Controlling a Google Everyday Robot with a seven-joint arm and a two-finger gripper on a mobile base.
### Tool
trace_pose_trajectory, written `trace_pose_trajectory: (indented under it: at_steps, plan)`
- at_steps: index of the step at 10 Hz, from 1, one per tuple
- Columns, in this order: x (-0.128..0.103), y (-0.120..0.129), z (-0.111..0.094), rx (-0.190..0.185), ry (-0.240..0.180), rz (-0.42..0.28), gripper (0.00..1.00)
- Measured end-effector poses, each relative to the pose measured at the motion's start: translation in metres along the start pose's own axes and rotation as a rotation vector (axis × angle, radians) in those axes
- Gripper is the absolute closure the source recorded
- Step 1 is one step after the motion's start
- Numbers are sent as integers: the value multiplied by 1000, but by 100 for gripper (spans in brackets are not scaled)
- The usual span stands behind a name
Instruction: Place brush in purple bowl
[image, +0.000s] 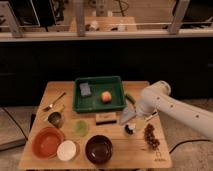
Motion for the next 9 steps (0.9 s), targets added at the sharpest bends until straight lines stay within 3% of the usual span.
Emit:
trace_pose_trajectory:
  at_steps: [3,9]
  plan:
    - [15,-5,19,-12,4,19,20]
    - [33,-8,49,-52,-22,-7,20]
